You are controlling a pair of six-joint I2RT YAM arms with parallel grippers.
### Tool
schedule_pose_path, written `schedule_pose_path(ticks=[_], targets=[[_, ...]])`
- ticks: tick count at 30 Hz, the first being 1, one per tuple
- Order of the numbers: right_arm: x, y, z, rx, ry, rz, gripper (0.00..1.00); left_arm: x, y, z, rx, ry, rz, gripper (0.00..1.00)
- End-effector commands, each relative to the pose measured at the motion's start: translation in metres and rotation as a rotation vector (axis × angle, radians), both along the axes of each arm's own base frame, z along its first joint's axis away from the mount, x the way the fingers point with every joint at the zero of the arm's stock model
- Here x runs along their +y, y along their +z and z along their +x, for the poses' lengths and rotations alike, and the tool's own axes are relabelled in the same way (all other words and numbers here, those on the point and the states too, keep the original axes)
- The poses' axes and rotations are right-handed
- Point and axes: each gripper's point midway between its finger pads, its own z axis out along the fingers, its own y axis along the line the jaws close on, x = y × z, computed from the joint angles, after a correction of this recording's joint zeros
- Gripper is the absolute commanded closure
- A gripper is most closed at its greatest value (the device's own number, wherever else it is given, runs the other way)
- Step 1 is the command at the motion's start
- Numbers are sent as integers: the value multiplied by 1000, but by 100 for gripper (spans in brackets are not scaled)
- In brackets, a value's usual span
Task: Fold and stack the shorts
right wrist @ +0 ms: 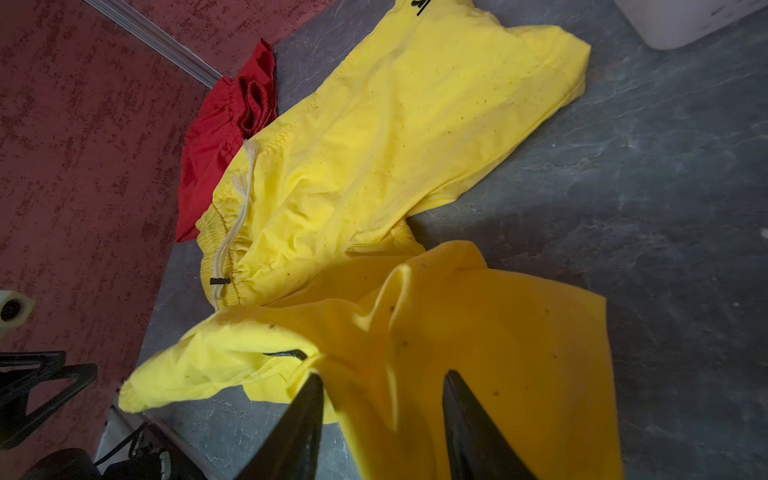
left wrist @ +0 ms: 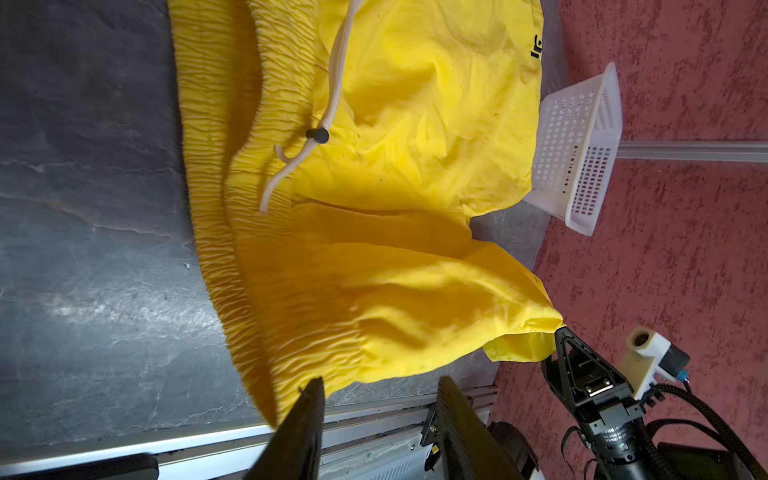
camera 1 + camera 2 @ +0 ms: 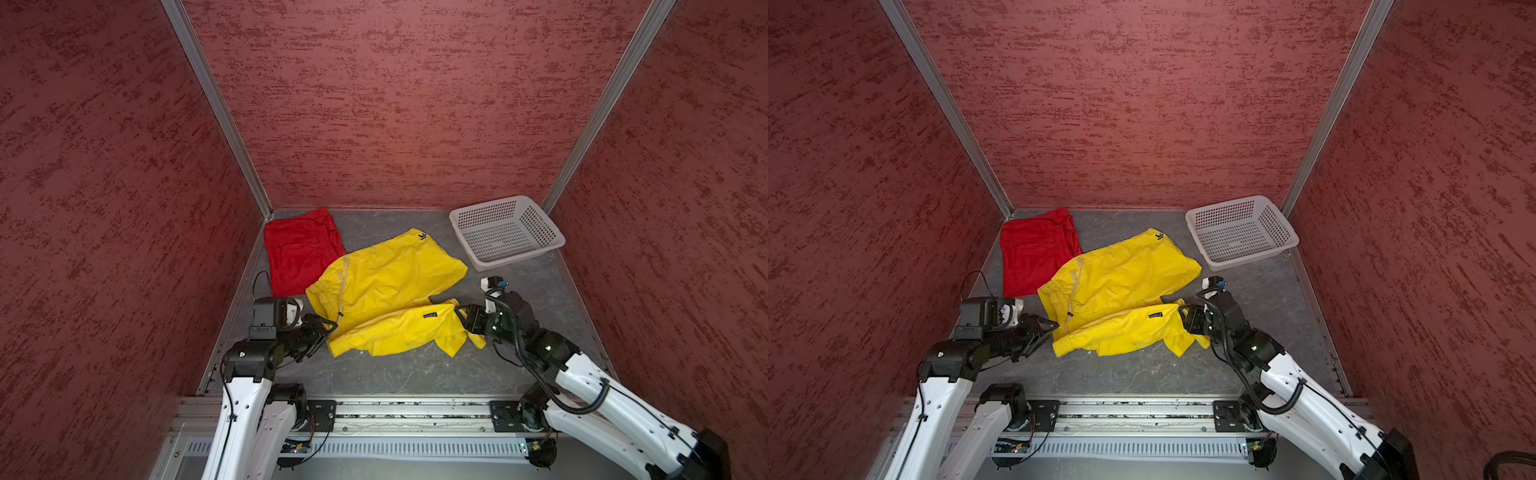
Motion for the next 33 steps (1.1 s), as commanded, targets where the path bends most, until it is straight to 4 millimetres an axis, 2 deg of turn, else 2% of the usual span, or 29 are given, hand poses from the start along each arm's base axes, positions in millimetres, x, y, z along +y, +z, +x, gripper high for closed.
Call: schedule_pose_path(ticks=[1,4,6,8,9,10,11,12,13,14,16,21,24,28,31,33], targets=[[-32,46,18,-108,-161,-83,40,12,22,11,-47,21,75,47],[-67,65,40,-127,-306,-182,32,21,45,29,-98,57,122,39],[-86,66,57,-109,-376,-197,29,21,55,45,-135,62,120,30],[-105,60,76,-75,-434,-182,31,17,56,59,-141,59,99,28],[-113,53,86,-49,-450,-165,38,14,51,65,-130,53,93,33],[-121,45,96,-28,-460,-130,50,11,42,70,-113,43,97,48],[-126,37,105,-6,-459,-93,65,8,33,73,-92,34,109,61],[-128,26,113,24,-456,-51,87,5,23,74,-66,19,128,68],[-130,16,119,52,-453,-21,99,3,14,76,-43,9,152,73],[-130,5,126,83,-445,-4,100,-2,6,77,-27,-8,167,75],[-129,-14,137,120,-432,-3,100,-12,-6,81,-5,-49,185,73],[-142,-48,164,189,-452,10,100,-24,-34,93,63,-98,213,51],[-155,-70,182,227,-476,21,100,-35,-41,105,70,-129,219,50],[-170,-82,215,225,-484,22,100,-51,-39,129,50,-186,258,46],[-179,-84,242,227,-487,15,100,-64,-32,153,25,-217,286,42],[-180,-81,260,213,-473,27,100,-74,-29,173,7,-235,298,36]])
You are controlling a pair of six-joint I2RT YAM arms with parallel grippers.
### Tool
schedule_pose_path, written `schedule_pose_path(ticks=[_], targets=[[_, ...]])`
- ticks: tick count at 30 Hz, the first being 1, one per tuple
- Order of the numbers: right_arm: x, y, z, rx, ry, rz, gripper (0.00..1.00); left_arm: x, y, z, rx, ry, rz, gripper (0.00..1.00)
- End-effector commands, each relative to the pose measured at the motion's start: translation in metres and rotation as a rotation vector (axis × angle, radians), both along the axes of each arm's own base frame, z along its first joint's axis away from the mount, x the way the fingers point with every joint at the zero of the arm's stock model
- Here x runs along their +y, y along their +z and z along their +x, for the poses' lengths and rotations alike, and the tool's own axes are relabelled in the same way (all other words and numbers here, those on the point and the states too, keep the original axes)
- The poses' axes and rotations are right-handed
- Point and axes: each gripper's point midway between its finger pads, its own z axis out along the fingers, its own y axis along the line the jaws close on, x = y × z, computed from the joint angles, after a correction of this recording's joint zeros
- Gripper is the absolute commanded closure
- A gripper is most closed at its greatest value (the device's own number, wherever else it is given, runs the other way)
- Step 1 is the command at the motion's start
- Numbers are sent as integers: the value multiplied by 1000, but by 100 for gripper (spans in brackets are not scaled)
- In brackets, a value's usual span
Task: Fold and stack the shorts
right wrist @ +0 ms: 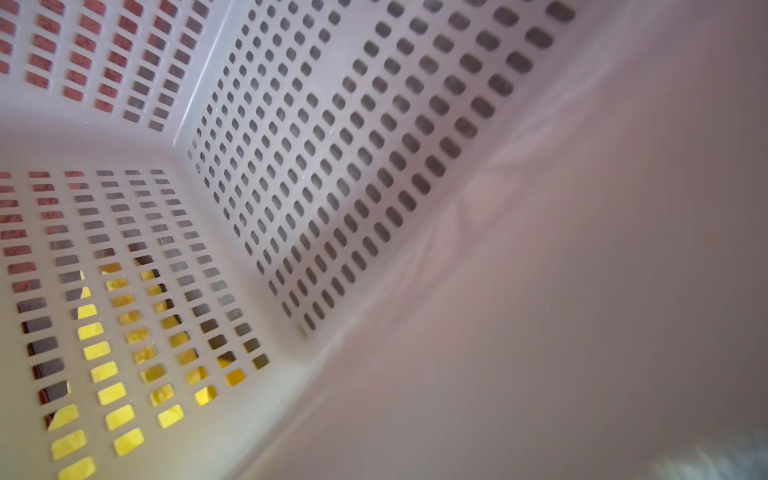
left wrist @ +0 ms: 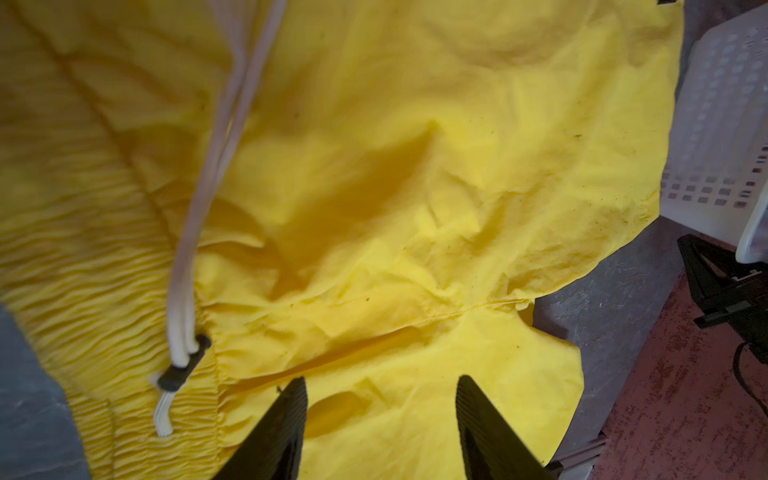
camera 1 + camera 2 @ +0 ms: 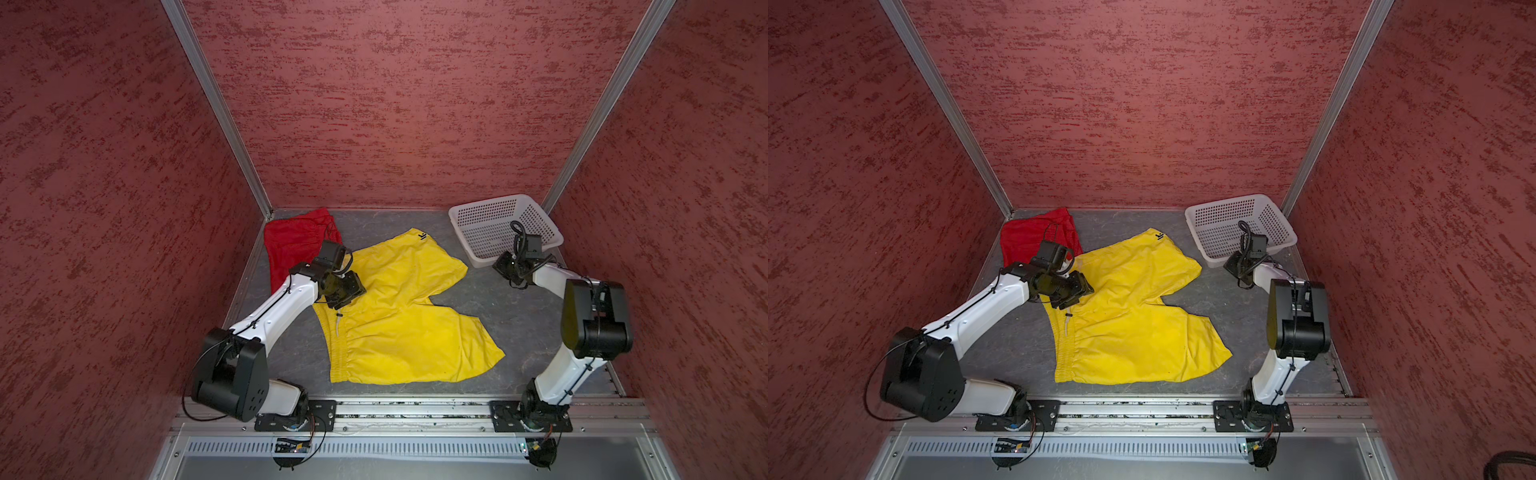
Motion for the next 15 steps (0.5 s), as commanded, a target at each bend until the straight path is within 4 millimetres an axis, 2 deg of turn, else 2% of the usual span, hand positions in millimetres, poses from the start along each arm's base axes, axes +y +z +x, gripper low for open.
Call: schedule_pose_path(ticks=[1,4,7,9,12,15], targets=[[-1,24,37,-102,34,7,100,-16,15,37,-98,-50,27,34],[-1,33,53,-121,58,-3,100,-37,18,66,-121,-90,38,32],[12,43,52,-149,90,43,93,-64,13,93,-139,-143,64,32],[30,44,40,-162,116,74,79,-84,2,108,-126,-174,57,33],[66,32,17,-138,178,109,61,-112,-16,119,-98,-215,35,35],[96,18,0,-107,221,125,52,-129,-31,119,-84,-240,27,35]])
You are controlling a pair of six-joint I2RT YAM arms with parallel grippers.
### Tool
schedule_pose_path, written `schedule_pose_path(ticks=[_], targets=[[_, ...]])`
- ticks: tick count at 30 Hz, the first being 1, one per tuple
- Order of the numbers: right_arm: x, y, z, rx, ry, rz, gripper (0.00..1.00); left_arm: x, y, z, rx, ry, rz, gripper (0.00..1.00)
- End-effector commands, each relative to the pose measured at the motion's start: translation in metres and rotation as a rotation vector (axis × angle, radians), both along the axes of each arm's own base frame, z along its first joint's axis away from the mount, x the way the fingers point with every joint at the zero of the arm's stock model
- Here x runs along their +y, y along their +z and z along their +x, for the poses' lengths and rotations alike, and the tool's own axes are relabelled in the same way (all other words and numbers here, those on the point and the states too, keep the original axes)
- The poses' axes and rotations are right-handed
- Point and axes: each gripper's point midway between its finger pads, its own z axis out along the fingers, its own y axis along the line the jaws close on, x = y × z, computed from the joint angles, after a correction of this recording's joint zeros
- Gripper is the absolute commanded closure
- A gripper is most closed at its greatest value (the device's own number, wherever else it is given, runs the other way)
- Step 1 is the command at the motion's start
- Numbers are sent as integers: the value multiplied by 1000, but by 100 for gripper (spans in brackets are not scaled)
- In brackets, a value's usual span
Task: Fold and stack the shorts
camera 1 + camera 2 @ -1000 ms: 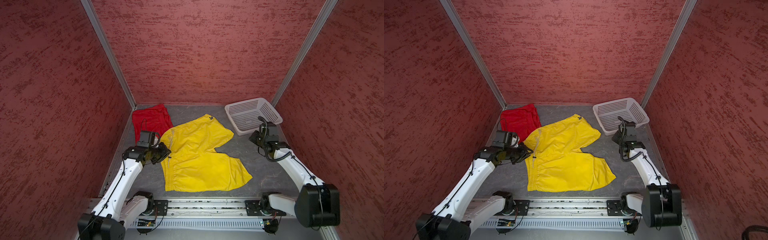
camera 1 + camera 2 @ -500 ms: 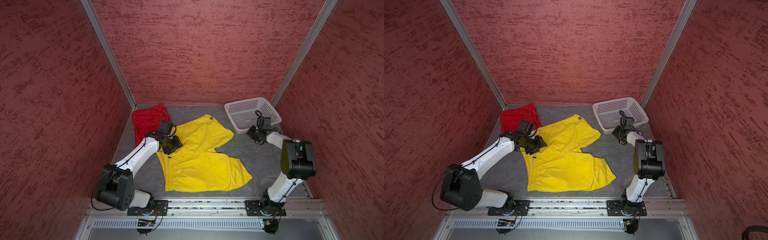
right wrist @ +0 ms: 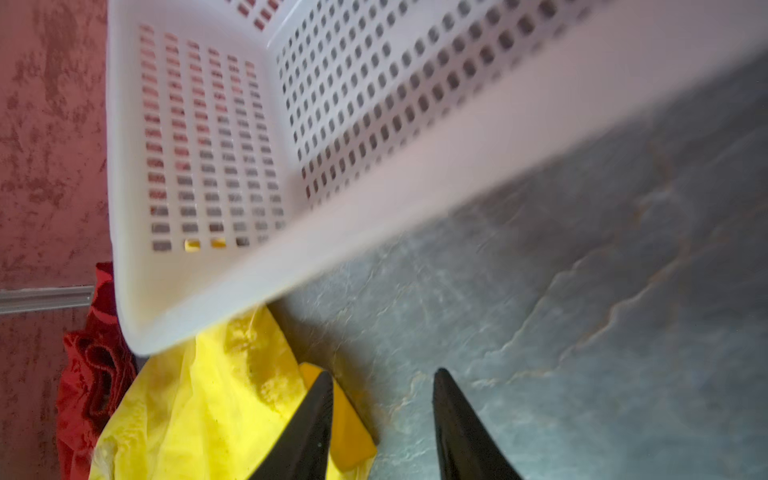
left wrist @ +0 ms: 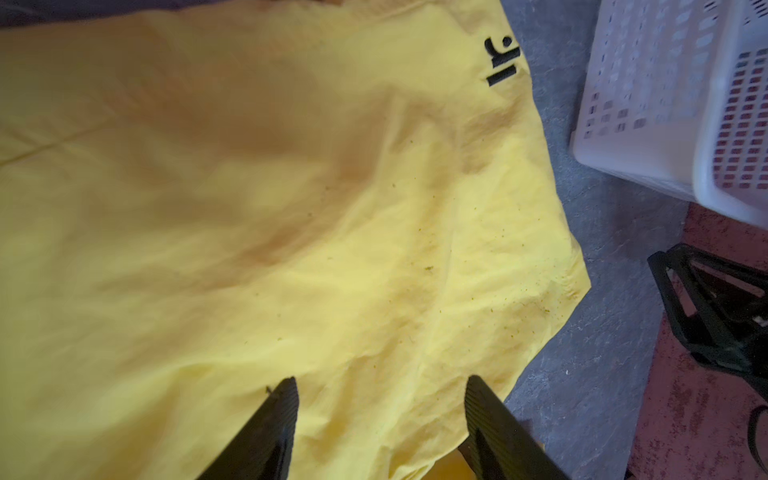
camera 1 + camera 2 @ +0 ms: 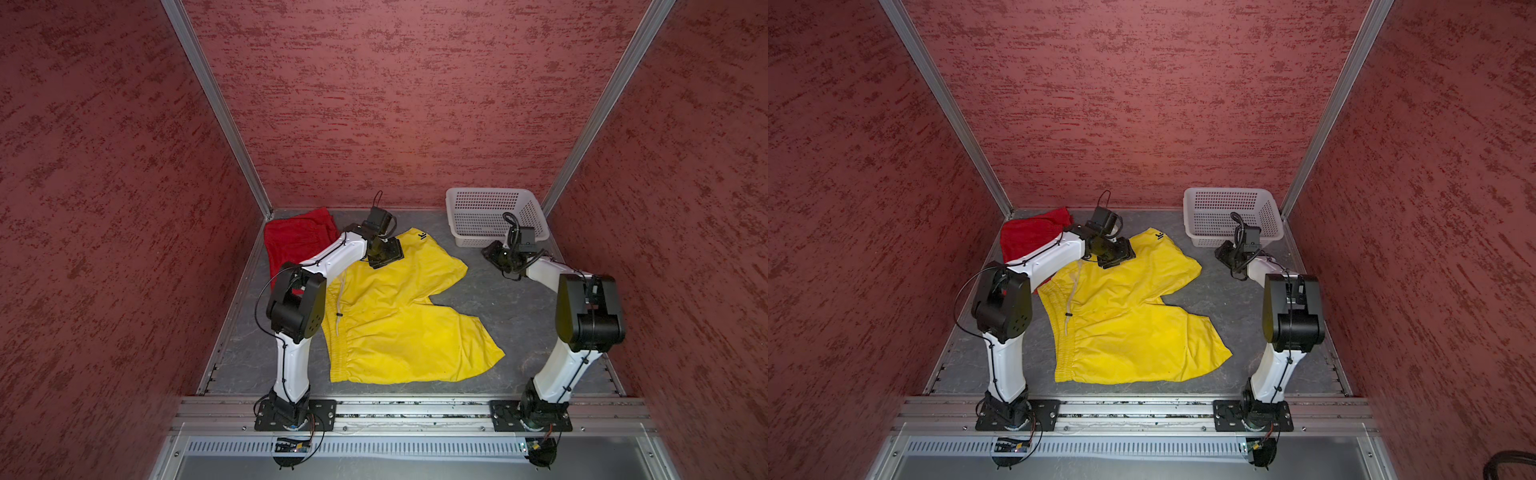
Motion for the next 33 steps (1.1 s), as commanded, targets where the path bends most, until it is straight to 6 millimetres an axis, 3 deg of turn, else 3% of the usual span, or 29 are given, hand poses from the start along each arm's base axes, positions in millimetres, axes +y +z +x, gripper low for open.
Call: schedule_pose_path(ticks=[1,5,9,11,13,16,20,23,25,28,33], targets=[[41,-1,-11,-15,68,48,50,-17,-12,-5,17,-45,-1,36],[65,-17,-10,6,88,84,46,-18,-35,-24,71,-54,2,37],[81,-24,-2,1,92,103,46,-4,-57,-48,115,-43,21,38],[88,-28,2,-15,87,135,62,7,-70,-61,145,-31,39,39],[92,-26,2,-46,82,183,97,17,-83,-73,177,-19,48,39],[96,-4,-4,-137,101,170,100,30,-100,-86,217,4,55,42],[104,63,-23,-343,174,27,100,38,-117,-95,251,15,65,49],[135,105,-48,-471,294,-139,100,38,-125,-96,267,16,63,50],[171,114,-75,-514,406,-239,100,40,-128,-94,270,21,63,51],[199,89,-103,-471,507,-343,100,43,-131,-90,274,33,56,51],[191,5,-126,-200,506,-330,100,49,-128,-85,271,46,48,51]])
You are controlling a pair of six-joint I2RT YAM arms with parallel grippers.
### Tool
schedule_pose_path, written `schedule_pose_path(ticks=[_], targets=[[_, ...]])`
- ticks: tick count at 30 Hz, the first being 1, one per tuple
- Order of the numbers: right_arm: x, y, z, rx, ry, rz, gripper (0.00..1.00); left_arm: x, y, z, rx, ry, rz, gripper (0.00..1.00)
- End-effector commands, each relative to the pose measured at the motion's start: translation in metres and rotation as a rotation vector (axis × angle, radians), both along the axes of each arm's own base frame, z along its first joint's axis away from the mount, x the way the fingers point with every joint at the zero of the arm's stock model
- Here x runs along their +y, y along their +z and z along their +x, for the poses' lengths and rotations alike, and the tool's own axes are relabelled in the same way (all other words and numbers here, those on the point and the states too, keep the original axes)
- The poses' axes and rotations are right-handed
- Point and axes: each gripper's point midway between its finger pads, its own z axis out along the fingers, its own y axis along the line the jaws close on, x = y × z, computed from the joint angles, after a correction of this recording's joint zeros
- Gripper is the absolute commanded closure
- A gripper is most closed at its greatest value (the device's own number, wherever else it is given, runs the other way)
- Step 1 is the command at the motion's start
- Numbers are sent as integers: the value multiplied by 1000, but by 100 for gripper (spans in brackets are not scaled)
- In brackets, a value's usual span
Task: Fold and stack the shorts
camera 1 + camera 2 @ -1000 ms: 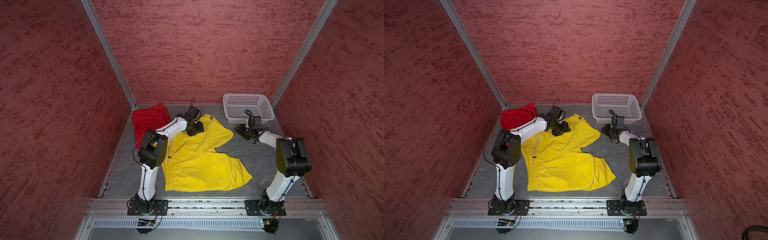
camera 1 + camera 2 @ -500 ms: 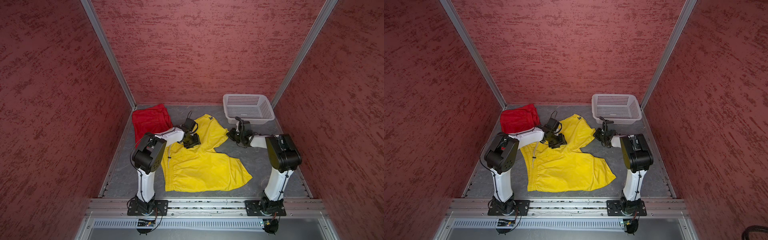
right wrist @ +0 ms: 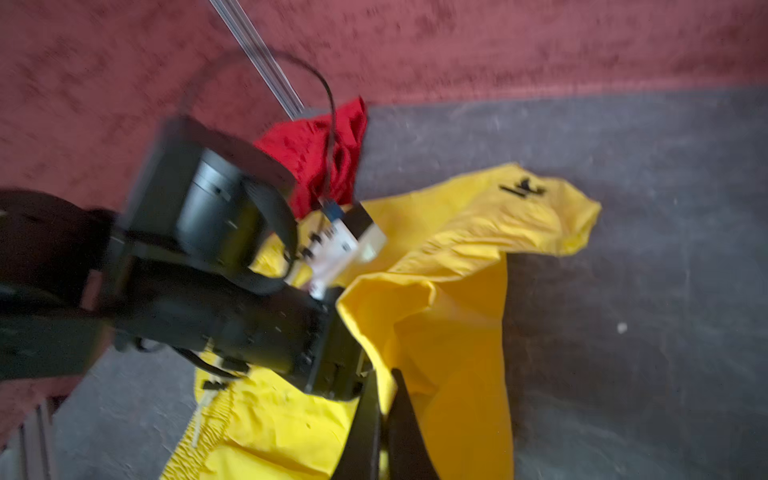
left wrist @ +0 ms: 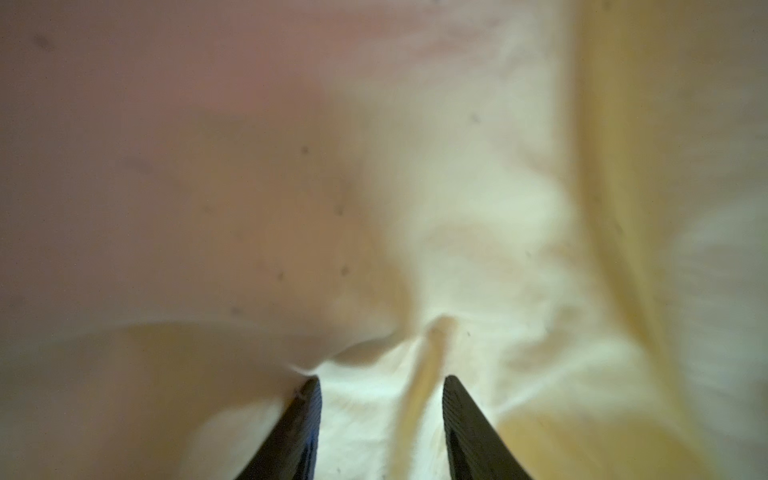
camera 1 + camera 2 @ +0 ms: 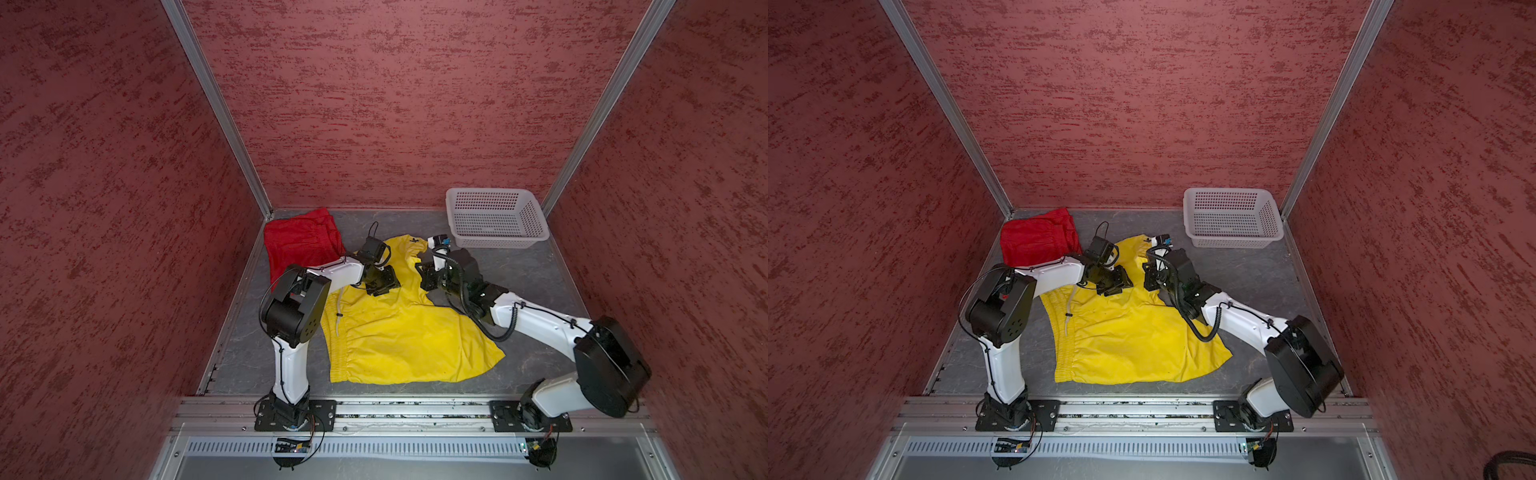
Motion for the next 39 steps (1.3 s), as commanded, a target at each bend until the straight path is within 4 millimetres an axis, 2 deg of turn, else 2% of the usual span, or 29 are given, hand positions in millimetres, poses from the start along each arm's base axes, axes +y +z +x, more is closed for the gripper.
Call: schedule_pose_path(ticks=[1,4,8,10,13,16,18,20,22,26,31,35,39], targets=[[-38,-90,-22,239,-101,-158,100,35,-55,-26,143,35,147,51],[-55,-110,-36,318,-183,-155,92,42,-53,-26,140,42,153,51],[-80,-112,-45,353,-265,-144,72,50,-54,-29,150,50,158,51],[-101,-100,-41,332,-323,-123,62,56,-59,-37,164,39,188,52],[-132,-67,-27,274,-403,-60,53,70,-67,-53,190,37,222,61],[-146,-31,-5,182,-436,-59,47,85,-76,-72,216,50,243,63],[-137,-15,15,151,-410,-72,47,90,-79,-81,228,55,245,63],[-118,-14,36,165,-360,-60,47,91,-81,-85,228,50,245,63],[-96,-25,57,205,-312,-42,49,89,-80,-87,218,28,246,64],[-65,-48,85,248,-269,-40,48,87,-77,-87,199,4,260,64],[-52,-77,117,285,-280,-68,46,85,-76,-83,191,-16,258,64],[-40,-86,144,260,-263,-82,47,82,-75,-79,181,-31,250,63],[-35,-106,170,268,-281,-125,48,79,-74,-74,175,-38,239,63]])
